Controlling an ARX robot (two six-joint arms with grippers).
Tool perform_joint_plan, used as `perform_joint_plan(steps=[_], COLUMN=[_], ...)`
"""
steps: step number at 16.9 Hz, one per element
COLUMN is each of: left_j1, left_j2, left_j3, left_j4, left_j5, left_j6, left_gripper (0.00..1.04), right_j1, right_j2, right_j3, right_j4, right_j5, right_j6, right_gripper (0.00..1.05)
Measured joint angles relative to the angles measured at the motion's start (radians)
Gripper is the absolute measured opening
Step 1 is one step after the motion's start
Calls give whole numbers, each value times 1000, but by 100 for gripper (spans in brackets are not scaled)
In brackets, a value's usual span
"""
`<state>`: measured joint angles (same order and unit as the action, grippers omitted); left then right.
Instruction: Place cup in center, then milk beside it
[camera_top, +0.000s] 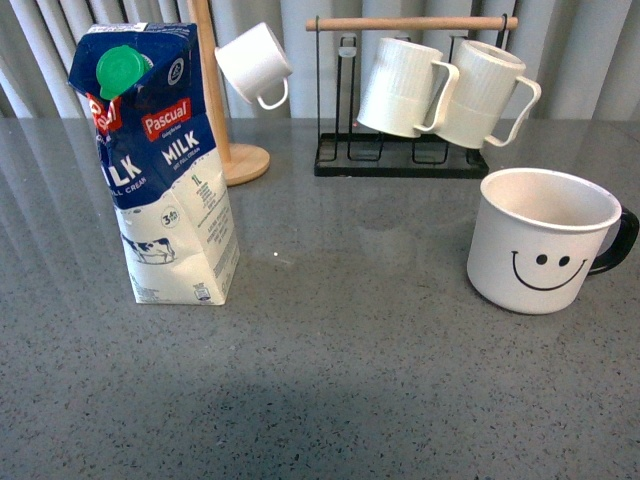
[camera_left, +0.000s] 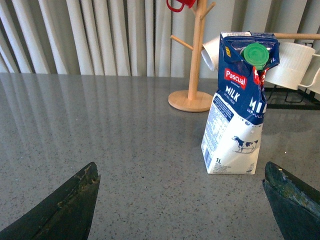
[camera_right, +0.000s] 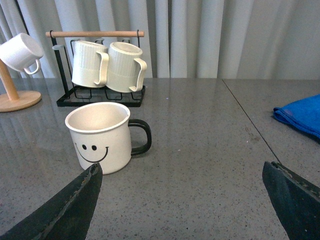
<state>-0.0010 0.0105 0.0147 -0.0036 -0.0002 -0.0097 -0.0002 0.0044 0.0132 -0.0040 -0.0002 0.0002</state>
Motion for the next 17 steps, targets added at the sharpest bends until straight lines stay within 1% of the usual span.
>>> perform_joint_plan(steps=[17], left_j1=[0], left_j2=[0], left_j3=[0], left_j4=[0], left_j5=[0], left_j6=[0], left_gripper=[98], right_j1=[0], right_j2=[0], right_j3=[0], right_j4=[0], right_j5=[0], right_j6=[0], right_gripper=[98])
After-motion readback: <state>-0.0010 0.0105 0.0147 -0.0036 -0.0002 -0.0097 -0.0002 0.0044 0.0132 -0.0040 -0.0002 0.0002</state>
